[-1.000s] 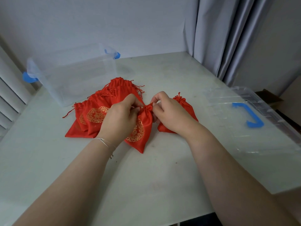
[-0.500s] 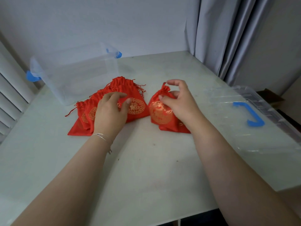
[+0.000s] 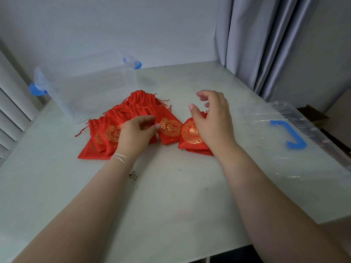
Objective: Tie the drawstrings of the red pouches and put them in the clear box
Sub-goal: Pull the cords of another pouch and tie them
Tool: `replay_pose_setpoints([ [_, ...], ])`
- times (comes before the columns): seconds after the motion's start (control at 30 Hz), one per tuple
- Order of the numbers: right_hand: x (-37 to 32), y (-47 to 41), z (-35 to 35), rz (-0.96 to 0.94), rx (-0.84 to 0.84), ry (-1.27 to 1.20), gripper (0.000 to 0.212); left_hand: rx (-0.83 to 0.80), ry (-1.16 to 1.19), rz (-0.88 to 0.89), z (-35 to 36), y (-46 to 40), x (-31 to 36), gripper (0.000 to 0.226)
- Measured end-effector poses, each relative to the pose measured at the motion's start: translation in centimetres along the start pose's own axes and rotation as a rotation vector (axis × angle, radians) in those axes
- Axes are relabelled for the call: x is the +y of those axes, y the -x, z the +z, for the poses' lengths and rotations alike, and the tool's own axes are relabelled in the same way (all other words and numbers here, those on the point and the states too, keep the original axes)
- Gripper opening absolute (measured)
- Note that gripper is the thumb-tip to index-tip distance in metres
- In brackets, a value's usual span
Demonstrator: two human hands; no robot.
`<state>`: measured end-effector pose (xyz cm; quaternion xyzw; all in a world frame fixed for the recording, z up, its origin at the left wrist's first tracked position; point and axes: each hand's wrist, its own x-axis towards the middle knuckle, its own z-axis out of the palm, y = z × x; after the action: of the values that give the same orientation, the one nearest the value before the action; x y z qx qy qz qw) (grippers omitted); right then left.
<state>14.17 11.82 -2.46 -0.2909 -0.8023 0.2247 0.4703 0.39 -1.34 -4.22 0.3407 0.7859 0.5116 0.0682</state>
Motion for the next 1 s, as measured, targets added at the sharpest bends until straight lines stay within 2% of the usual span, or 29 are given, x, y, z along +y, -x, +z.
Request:
replay_pose_setpoints([
  [0.07, -0.5, 0.5, 0.6, -0.027, -0.125, -0.047, 0.029, -0.018, 0.182, -0.052, 0.1, 0.2, 0.5, 0.023],
  [0.13, -0.6, 0.9, 1.2, -0.027, -0.325, -0.04, 0.027, -0.1, 0.298, -0.096, 0.1, 0.6, 1.1, 0.024],
  [0.23, -0.5, 1.3, 1.5, -0.018, -0.556, 0.017, 0.025, -0.256, 0.322, -0.167, 0.3, 1.0, 1.3, 0.041],
  [0.3, -0.6, 1.5, 1.5, -0.034, -0.608, 0.058, 0.023, -0.331, 0.323, -0.2, 0.5, 1.2, 1.3, 0.056],
  [0.4, -0.3, 1.3, 1.4, -0.057, -0.585, 0.133, 0.022, -0.295, 0.251, -0.142, 0.6, 1.0, 1.5, 0.064],
  [0.5, 0.4, 0.8, 1.3, -0.047, -0.514, 0.176, 0.022, -0.076, 0.347, -0.005, 0.0, 1.0, 2.4, 0.041],
  [0.6, 0.0, 0.4, 1.0, -0.05, -0.295, 0.125, 0.041, 0.067, 0.569, 0.049, -1.0, 1.2, 3.2, 0.015],
  [0.67, -0.7, 0.3, 0.5, -0.04, -0.222, 0.097, 0.055, 0.027, 0.703, 0.016, -1.6, 1.3, 3.4, 0.008],
  [0.73, -1.5, 0.5, -0.1, 0.037, -0.286, 0.062, 0.063, -0.055, 0.774, -0.012, -1.9, 1.3, 3.3, 0.006],
  [0.8, -2.3, 0.7, -0.3, 0.176, -0.36, -0.147, 0.059, -0.094, 0.767, -0.014, -1.9, 1.1, 3.2, 0.004],
  [0.87, -2.8, 0.9, -0.1, 0.268, -0.346, -0.441, 0.047, -0.108, 0.745, -0.008, -1.8, 1.0, 3.2, 0.014],
  [0.93, -2.6, 1.0, 0.4, 0.249, -0.277, -0.586, 0.022, -0.149, 0.75, -0.049, -1.6, 0.9, 3.1, 0.024],
  [1.0, -2.3, 0.8, 0.5, 0.212, -0.231, -0.613, 0.009, -0.225, 0.703, -0.127, -1.6, 0.8, 3.0, 0.028],
])
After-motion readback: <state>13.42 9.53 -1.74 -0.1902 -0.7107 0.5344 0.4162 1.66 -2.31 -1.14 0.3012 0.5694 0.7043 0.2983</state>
